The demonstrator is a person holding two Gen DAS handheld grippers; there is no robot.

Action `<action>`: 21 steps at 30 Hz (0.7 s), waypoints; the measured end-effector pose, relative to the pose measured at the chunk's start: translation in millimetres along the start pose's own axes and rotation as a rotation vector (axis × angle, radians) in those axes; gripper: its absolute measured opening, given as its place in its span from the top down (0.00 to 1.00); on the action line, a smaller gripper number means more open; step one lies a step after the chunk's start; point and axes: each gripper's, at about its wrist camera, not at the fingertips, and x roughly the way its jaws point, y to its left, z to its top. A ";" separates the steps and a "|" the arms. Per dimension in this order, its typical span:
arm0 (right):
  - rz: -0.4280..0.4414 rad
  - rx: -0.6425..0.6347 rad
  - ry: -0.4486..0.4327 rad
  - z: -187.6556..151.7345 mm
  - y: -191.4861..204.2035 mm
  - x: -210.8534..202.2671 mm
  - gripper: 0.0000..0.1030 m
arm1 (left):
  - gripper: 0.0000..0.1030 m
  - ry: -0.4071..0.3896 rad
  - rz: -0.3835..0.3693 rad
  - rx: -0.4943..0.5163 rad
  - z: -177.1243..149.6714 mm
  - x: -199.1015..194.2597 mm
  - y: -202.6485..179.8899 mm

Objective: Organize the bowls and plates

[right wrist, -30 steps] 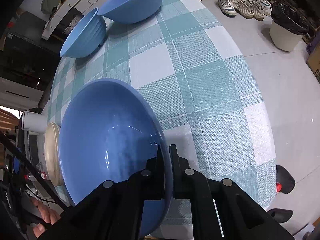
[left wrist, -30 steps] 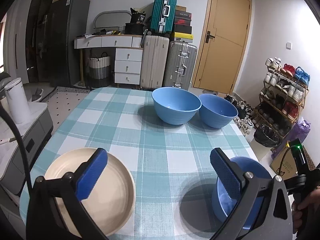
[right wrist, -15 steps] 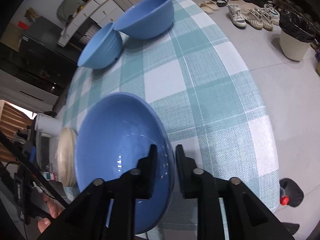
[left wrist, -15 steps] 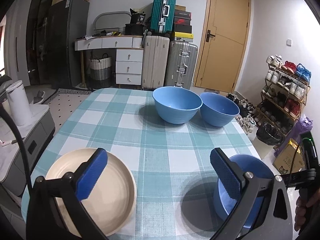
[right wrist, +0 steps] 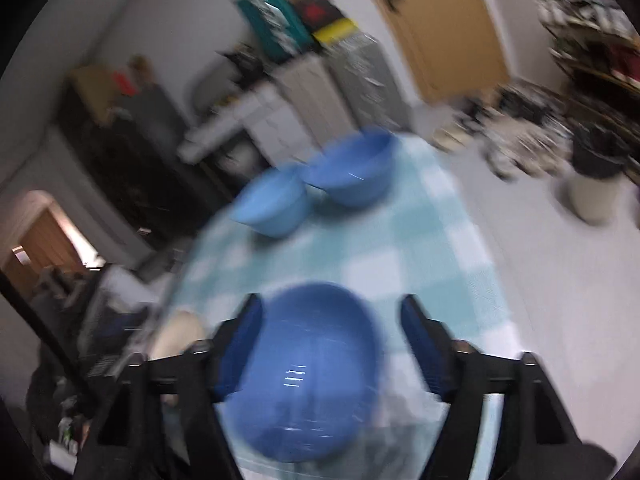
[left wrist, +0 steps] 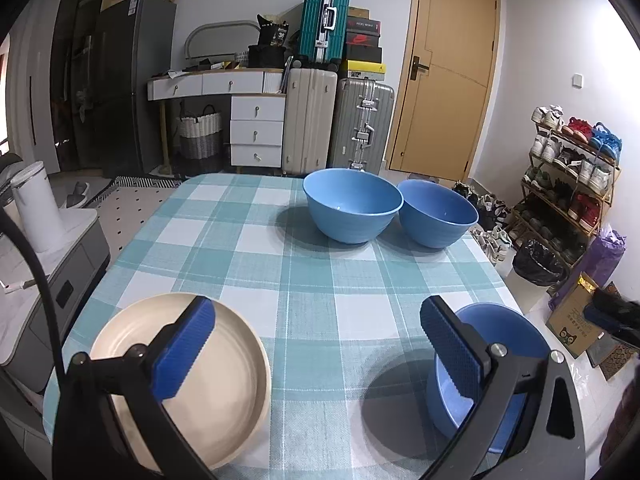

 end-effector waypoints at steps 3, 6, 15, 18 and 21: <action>0.054 -0.075 -0.089 -13.4 31.7 -7.0 0.17 | 0.00 -0.001 -0.003 0.002 -1.3 -1.0 -0.4; -0.010 -0.100 -0.120 -26.1 58.0 -0.8 0.17 | 0.00 -0.019 0.014 0.016 0.0 -3.8 -1.7; -0.116 -0.179 -0.247 -41.8 87.4 13.3 0.03 | 0.00 -0.028 0.002 0.067 -2.5 -7.2 -13.0; -0.111 -0.200 -0.277 -44.8 86.8 16.2 0.01 | 0.00 -0.037 0.000 0.087 -2.7 -10.5 -17.4; -0.078 -0.222 -0.292 -47.6 82.0 18.6 0.01 | 0.00 -0.058 -0.011 0.095 -1.8 -15.2 -20.3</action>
